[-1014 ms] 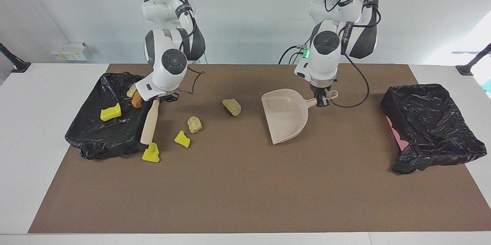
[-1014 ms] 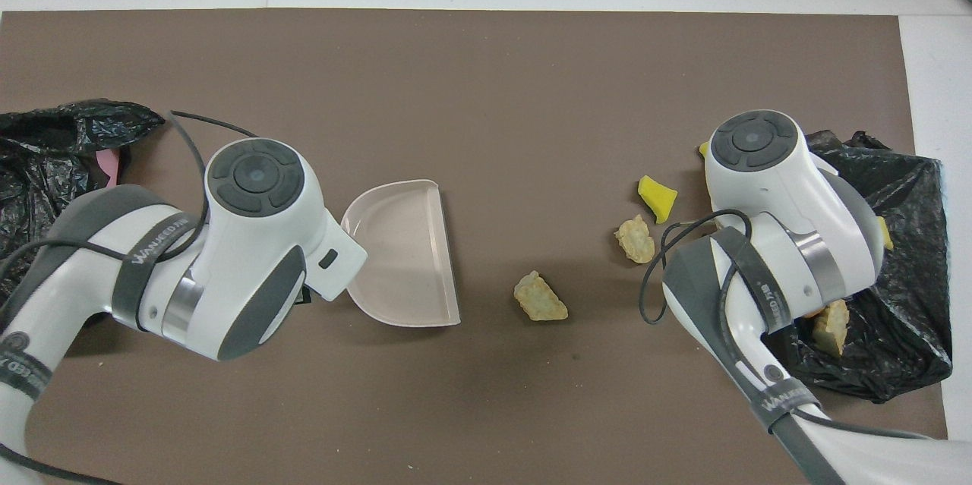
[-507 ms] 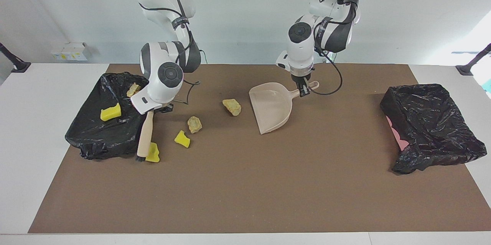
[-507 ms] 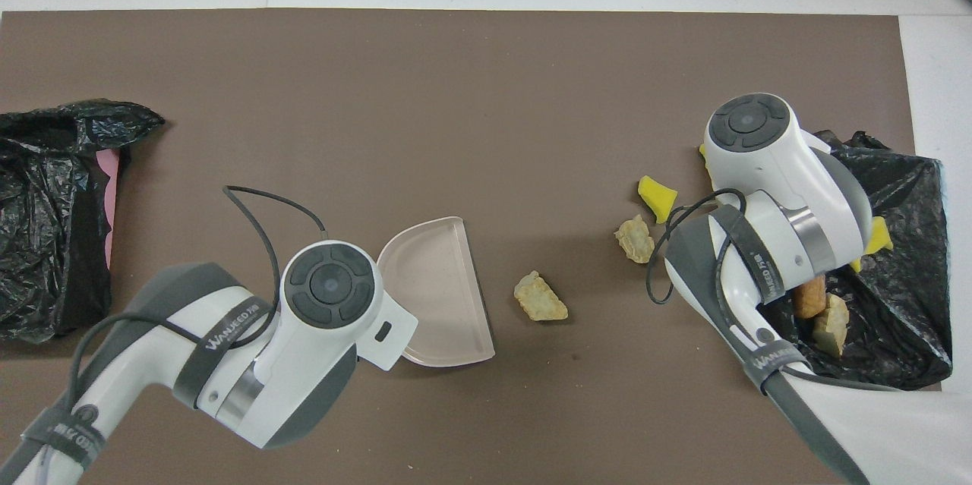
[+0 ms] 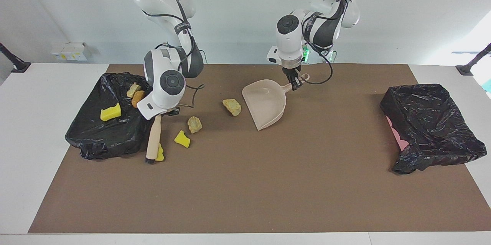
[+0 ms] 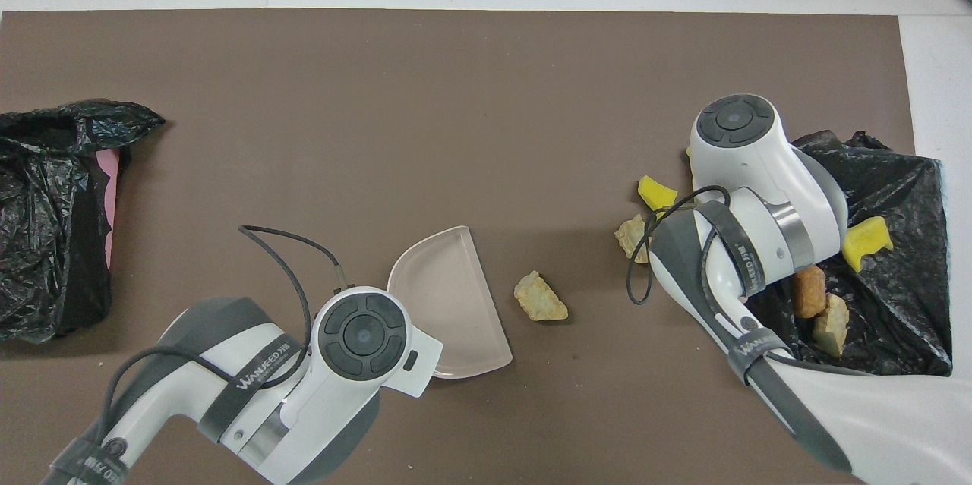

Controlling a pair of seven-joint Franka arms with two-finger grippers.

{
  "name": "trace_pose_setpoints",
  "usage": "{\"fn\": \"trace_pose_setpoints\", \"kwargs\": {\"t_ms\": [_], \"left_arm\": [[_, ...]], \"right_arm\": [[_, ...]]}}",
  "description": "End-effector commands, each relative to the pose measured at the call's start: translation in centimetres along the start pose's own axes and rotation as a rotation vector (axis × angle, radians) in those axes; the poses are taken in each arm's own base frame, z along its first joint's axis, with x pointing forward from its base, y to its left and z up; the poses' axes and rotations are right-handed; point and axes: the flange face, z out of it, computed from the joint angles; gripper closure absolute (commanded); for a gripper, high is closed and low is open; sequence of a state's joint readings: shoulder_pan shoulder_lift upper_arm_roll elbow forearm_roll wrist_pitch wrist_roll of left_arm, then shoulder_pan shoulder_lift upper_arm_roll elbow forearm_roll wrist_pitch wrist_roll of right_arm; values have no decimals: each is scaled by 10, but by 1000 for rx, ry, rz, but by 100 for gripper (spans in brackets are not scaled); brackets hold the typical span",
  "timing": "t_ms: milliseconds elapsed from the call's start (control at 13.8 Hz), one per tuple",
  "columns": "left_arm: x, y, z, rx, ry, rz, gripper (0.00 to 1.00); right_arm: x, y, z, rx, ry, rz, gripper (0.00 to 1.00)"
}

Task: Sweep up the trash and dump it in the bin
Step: 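Sweep the sponge and bread pieces into the dustpan with the right gripper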

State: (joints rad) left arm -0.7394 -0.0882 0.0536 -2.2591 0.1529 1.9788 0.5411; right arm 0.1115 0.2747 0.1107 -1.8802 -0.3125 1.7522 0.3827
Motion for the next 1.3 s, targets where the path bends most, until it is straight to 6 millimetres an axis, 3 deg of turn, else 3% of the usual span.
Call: {"fn": "trace_pose_setpoints", "kwargs": {"t_ms": [0,580,870,1232], "left_arm": [[-5,6,1,26,13,-18,100],[0,14,16,37,38,-29,100],[3,13,15,51,63,-19,100],[8,12,14,57,98,-24,100]], "right_arm": [[-17,-33,-16,63,-20,-71,100],[-67,-129,-49,285,-71,-156,100],[-109,-176,-65,335,-91,-212,100],[-148,-218,-84,417,-93,-218,100]]}}
